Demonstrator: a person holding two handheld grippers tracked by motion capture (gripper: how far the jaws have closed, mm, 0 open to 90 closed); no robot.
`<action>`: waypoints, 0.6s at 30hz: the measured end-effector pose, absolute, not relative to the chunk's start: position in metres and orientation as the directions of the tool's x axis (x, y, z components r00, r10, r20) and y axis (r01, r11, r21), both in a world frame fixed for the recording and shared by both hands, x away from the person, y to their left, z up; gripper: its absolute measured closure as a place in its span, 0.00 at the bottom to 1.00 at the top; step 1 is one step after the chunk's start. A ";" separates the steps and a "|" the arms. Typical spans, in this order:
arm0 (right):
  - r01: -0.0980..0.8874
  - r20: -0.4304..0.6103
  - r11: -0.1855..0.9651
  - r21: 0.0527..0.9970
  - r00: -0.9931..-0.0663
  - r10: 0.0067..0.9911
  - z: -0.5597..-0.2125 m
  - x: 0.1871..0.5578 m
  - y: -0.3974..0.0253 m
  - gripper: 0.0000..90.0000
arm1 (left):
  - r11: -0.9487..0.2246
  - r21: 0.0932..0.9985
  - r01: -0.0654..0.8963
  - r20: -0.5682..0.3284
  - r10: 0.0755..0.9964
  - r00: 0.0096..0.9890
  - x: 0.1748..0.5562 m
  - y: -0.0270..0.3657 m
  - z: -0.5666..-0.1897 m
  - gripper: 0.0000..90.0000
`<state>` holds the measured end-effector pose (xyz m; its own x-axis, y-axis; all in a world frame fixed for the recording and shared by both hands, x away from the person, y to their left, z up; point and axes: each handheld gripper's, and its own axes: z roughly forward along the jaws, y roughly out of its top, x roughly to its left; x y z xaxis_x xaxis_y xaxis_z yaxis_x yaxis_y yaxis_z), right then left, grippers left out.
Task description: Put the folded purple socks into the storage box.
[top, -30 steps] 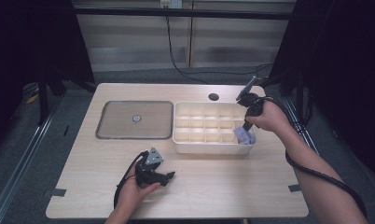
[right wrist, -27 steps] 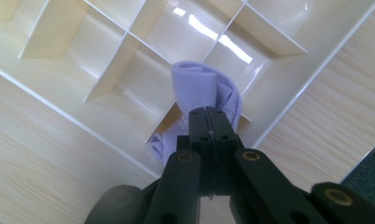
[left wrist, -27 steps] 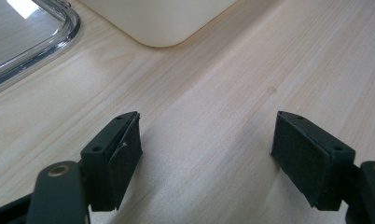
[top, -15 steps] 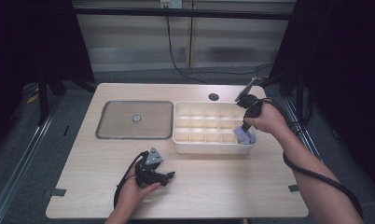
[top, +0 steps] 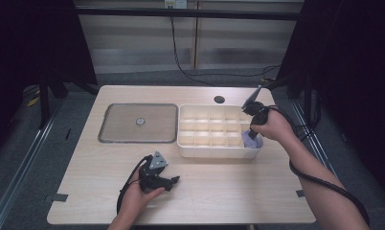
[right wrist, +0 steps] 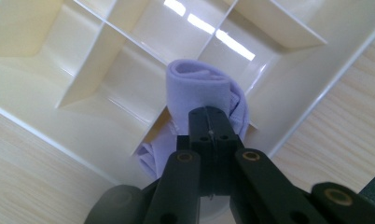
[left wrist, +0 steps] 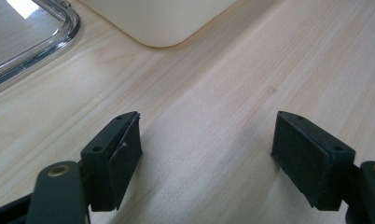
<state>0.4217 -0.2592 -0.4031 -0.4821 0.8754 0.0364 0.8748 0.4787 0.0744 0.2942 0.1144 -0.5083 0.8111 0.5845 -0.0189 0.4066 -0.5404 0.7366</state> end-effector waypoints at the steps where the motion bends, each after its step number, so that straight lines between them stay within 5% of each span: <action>1: 0.875 0.038 0.479 0.074 -0.482 0.875 -0.404 0.421 -0.260 1.00 | -0.541 0.736 0.406 -0.018 0.584 0.812 0.294 0.114 -0.508 0.26; 18: 0.882 0.088 0.465 0.072 -0.470 0.878 -0.429 0.410 -0.267 1.00 | -0.536 0.738 0.410 -0.024 0.586 0.810 0.294 0.114 -0.509 0.26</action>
<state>0.4098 -0.2669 -0.4292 -0.4698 0.8784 0.0877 0.8825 0.4649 0.0716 0.2941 0.1141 -0.5086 0.8103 0.5855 -0.0244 0.4096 -0.5360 0.7382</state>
